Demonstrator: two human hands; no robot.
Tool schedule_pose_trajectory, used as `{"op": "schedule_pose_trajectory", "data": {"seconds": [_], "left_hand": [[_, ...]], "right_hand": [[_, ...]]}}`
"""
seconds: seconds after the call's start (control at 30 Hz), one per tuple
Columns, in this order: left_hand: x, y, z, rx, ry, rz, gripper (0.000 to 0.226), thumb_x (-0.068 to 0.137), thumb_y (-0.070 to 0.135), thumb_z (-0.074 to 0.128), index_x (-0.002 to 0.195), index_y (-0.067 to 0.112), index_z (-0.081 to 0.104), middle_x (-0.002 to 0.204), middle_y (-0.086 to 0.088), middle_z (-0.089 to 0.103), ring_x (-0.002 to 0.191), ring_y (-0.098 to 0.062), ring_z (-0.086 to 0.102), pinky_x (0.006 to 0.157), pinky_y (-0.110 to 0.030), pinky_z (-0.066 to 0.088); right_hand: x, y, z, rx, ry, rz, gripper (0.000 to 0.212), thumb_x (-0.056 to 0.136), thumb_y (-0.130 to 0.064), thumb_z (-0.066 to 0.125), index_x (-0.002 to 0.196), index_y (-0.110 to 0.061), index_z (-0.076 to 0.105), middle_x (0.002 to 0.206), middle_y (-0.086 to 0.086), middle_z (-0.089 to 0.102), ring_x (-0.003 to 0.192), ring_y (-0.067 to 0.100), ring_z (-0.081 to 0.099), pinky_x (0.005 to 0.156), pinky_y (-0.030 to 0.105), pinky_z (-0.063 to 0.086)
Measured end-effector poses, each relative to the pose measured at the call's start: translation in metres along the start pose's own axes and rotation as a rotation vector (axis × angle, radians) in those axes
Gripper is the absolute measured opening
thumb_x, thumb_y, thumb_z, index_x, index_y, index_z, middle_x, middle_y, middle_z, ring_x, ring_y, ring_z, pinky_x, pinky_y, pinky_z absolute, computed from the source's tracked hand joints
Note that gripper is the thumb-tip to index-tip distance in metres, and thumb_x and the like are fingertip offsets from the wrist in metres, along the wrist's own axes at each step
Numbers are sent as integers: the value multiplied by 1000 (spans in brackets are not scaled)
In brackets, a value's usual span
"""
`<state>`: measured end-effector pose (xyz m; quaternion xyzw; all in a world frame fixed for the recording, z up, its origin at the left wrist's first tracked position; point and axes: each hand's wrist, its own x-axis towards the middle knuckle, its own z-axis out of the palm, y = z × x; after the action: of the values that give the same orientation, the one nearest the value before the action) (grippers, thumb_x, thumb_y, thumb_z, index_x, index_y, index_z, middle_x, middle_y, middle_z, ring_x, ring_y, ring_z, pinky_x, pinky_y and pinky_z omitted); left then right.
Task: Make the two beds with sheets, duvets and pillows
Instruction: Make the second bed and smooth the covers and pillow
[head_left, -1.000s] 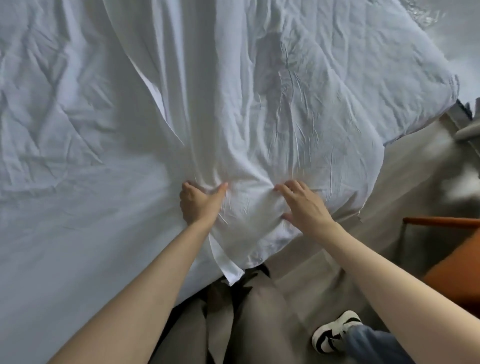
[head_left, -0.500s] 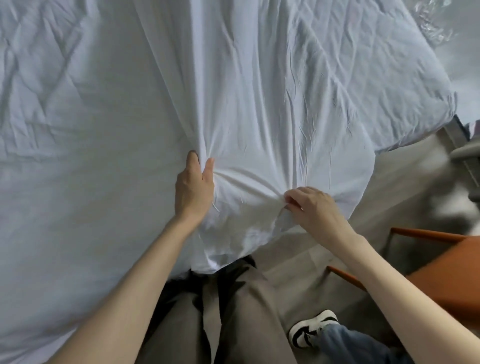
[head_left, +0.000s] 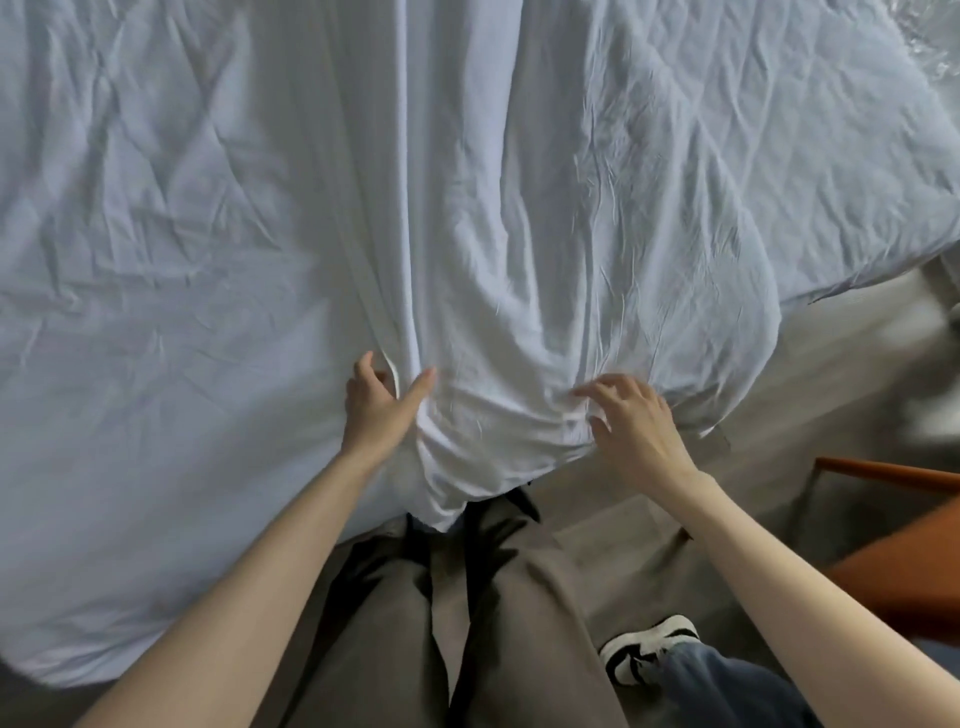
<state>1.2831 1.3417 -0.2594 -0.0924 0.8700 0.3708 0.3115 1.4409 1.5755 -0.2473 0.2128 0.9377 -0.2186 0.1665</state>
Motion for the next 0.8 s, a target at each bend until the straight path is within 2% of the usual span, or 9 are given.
{"op": "schedule_pose_trajectory", "data": {"seconds": [0.07, 0.13, 0.2, 0.27, 0.37, 0.47, 0.6, 0.7, 0.8], "left_hand": [[14, 17, 0, -250, 10, -102, 75, 83, 45, 72, 138, 8, 38, 122, -3, 57, 113, -20, 56, 97, -36, 46], [30, 32, 6, -368, 7, -181, 67, 80, 45, 75, 129, 8, 48, 119, -5, 62, 111, -22, 60, 96, -36, 48], [38, 42, 15, -414, 66, -207, 59, 84, 39, 73, 128, 7, 50, 121, -4, 60, 113, -22, 58, 98, -31, 46], [35, 44, 15, -276, 175, -54, 48, 93, 28, 63, 130, 3, 50, 128, -11, 59, 119, -27, 56, 95, -25, 41], [23, 28, -4, -47, 272, 105, 41, 99, 28, 53, 127, -1, 48, 130, -17, 56, 119, -32, 54, 85, -25, 36], [40, 10, -16, 54, 207, 13, 36, 100, 30, 50, 118, 0, 45, 128, -20, 56, 119, -35, 54, 87, -33, 40], [47, 15, 0, 125, 279, -175, 51, 98, 24, 50, 138, -1, 31, 142, -23, 40, 130, -39, 41, 101, -45, 35], [24, 14, 8, 394, 513, 140, 61, 86, 9, 58, 142, 8, 36, 141, -22, 37, 130, -41, 36, 106, -55, 28], [9, 22, 26, 685, 349, 634, 60, 90, 20, 55, 147, 30, 36, 156, -13, 27, 144, -36, 22, 113, -62, 7]], "right_hand": [[12, 1, -8, 20, 79, -40, 51, 88, -9, 63, 134, -29, 54, 142, 12, 42, 130, 39, 38, 105, 55, 36], [28, 3, -17, -9, 76, -59, 59, 91, -15, 63, 143, -35, 43, 155, 15, 25, 136, 43, 30, 115, 57, 20], [41, -2, -26, -49, 32, -54, 63, 94, -28, 58, 148, -45, 29, 162, 9, 4, 146, 42, 8, 116, 60, 13], [50, -7, -32, -84, -67, -66, 66, 94, -45, 54, 148, -53, 17, 162, -3, -15, 147, 37, -15, 110, 68, 12], [52, -4, -26, -135, -328, -80, 71, 87, -67, 48, 141, -67, 2, 156, -17, -30, 143, 39, -28, 105, 75, 7], [45, 11, -12, -132, -527, -42, 73, 89, -63, 51, 138, -70, -3, 151, -23, -35, 139, 39, -34, 104, 79, 9], [45, 8, -18, -165, -498, -5, 65, 97, -47, 48, 145, -61, 7, 158, -16, -25, 145, 38, -23, 108, 74, 9], [44, -10, -25, -171, -352, -43, 62, 100, -36, 44, 150, -51, 10, 162, -8, -16, 148, 33, -14, 112, 67, 10], [41, -24, -22, -203, -272, -138, 63, 101, -32, 43, 152, -44, 8, 161, -6, -19, 147, 32, -19, 114, 65, 12]]}}
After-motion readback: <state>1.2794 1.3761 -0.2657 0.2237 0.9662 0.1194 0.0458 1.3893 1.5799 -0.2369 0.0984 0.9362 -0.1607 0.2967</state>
